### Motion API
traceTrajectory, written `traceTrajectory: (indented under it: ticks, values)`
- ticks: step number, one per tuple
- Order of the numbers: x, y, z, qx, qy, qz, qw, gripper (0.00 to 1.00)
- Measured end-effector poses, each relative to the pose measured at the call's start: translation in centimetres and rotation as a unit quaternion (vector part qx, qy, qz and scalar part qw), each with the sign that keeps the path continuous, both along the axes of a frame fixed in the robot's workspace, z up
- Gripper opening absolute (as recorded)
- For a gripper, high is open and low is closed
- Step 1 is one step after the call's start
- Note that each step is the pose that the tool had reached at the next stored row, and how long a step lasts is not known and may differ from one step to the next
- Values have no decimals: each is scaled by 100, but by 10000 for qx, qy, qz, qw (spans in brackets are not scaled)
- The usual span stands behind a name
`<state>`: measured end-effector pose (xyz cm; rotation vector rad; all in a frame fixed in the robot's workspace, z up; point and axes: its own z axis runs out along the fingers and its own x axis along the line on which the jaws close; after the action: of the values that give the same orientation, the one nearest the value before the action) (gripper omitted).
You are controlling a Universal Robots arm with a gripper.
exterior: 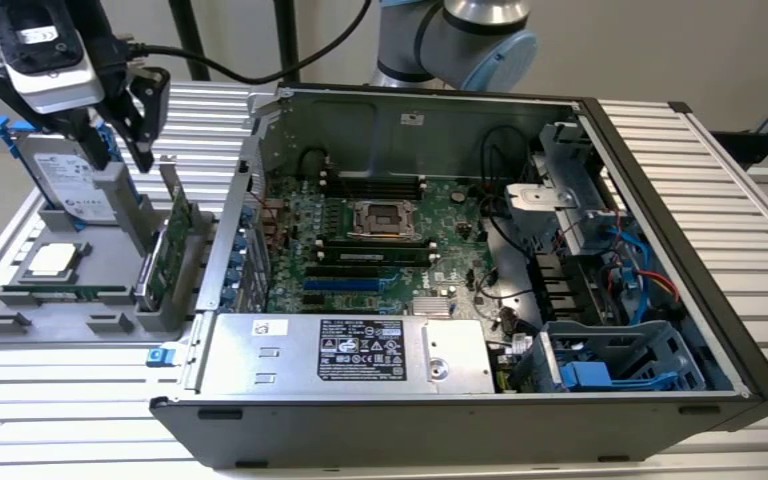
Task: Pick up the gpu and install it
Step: 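Pick up the gpu and move the gpu toward the slot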
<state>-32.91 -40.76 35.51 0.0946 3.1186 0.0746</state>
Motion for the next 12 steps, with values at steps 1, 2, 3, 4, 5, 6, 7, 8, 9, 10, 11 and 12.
traceTrajectory:
  ticks: [1,2,3,4,5,6,7,8,9,10,11,12]
  values:
    - [0,0,-5,0,0,0,10000,100]
    - [0,0,-11,0,0,0,10000,100]
    - [0,0,-17,0,0,0,10000,100]
    - [0,0,-24,0,0,0,10000,100]
    - [0,0,-30,0,0,0,10000,100]
    - [0,0,-36,0,0,0,10000,100]
    - [0,0,-43,0,0,0,10000,100]
    - [0,0,-49,0,0,0,10000,100]
    - [0,0,-55,0,0,0,10000,100]
    - [0,0,-61,0,0,0,10000,100]
    - [0,0,-68,0,0,0,10000,100]
    - [0,0,-74,0,0,0,10000,100]
